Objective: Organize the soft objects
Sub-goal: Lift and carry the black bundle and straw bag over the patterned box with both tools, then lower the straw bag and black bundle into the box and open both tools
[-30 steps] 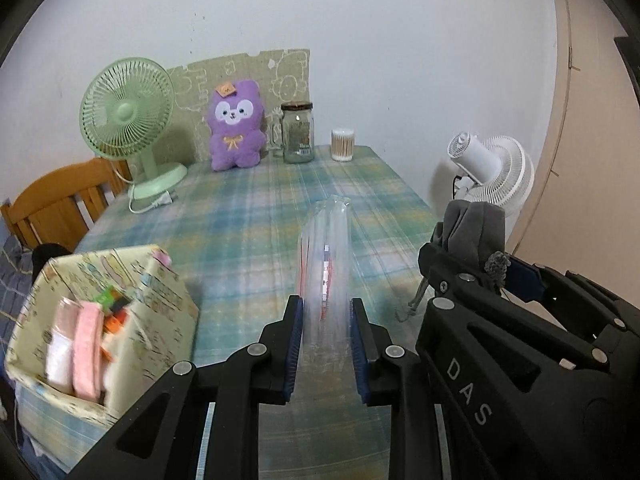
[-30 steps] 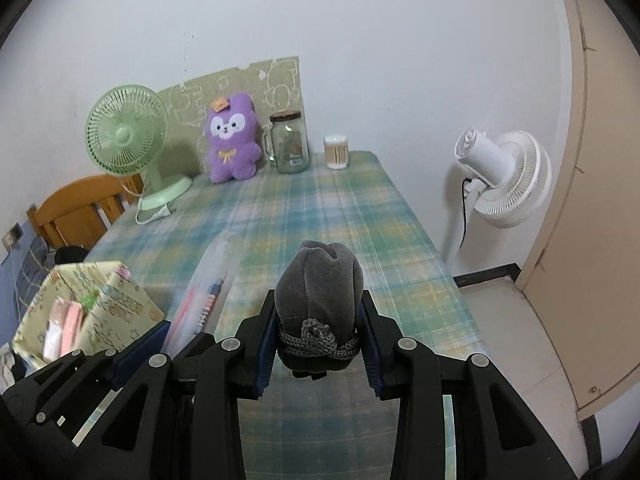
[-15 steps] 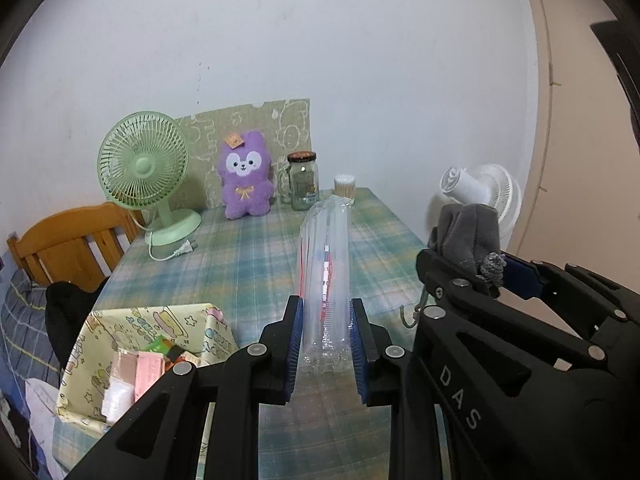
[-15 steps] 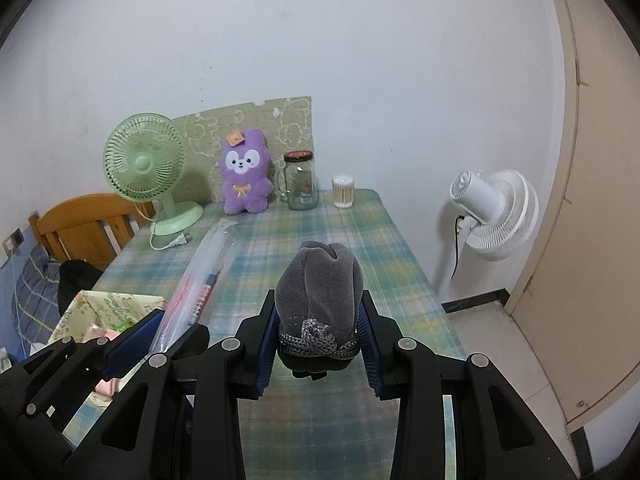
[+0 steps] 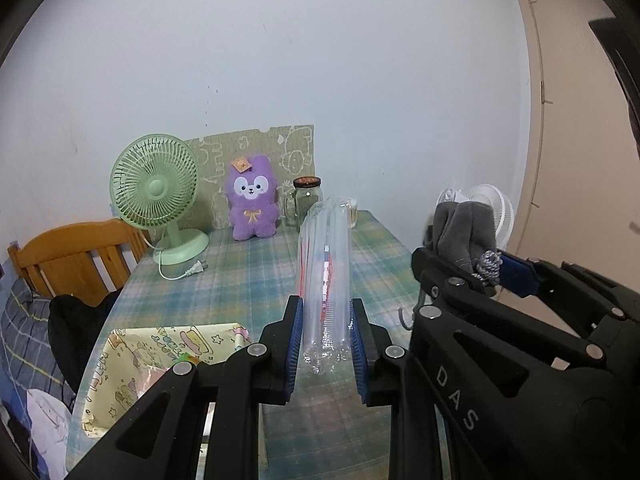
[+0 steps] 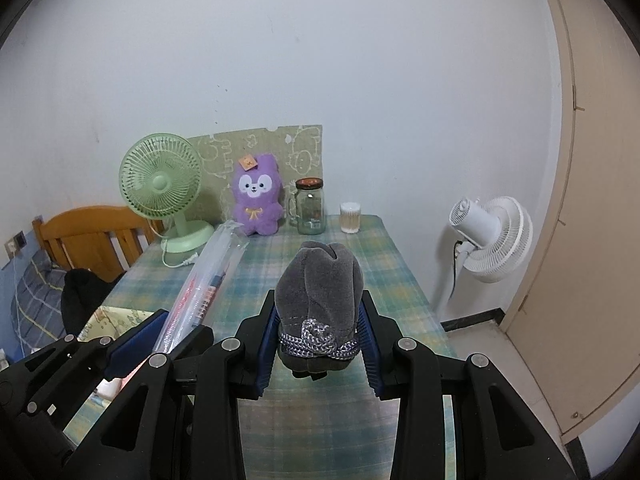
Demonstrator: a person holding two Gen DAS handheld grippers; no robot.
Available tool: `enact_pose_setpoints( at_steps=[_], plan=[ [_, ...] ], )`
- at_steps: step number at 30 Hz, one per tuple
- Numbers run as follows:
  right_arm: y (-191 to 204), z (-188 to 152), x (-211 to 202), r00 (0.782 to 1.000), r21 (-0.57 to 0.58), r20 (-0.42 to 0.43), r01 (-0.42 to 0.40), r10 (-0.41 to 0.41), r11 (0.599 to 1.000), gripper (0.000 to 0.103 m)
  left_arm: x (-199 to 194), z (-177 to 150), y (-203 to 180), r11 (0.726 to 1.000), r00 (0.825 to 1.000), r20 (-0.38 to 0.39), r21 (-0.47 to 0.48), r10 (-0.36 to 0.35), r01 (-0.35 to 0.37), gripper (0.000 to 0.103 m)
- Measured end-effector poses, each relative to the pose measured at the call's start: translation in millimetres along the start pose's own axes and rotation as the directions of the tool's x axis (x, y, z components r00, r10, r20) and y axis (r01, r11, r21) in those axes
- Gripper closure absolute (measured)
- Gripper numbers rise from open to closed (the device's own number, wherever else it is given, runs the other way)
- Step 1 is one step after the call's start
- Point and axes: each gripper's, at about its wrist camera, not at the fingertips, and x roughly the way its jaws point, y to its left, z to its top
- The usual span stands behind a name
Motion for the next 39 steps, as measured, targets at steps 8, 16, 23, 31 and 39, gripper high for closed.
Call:
enact_pose_setpoints(
  at_steps=[8, 16, 23, 31, 39],
  plan=[
    [22, 2, 6, 0.998, 0.011, 0.005, -0.058, 0.058, 0.998, 0.063, -3, -2, 20, 0.999, 1.000, 0.002, -0.013, 0.030, -0.030, 0.081],
    [53, 2, 20, 0.995, -0.009, -0.012, -0.102, 0.102, 0.995, 0.063, 2, -7, 50, 0.997, 0.998, -0.015, -0.038, 0.064, -0.065, 0.081],
    [81, -4, 37, 0.988, -0.033, -0.039, -0.154, 0.152, 0.988, 0.063, 10, -17, 78, 0.994, 0.995, -0.044, -0.060, 0.094, -0.096, 0.081],
    [112, -19, 61, 0.970, -0.052, -0.111, -0.225, 0.219, 0.973, 0.063, 25, -36, 107, 0.986, 0.985, -0.105, -0.085, 0.135, -0.144, 0.081],
    [137, -36, 85, 0.948, -0.075, -0.174, -0.284, 0.267, 0.956, 0.063, 45, -57, 138, 0.972, 0.967, -0.186, -0.130, 0.171, -0.197, 0.080]
  ],
)
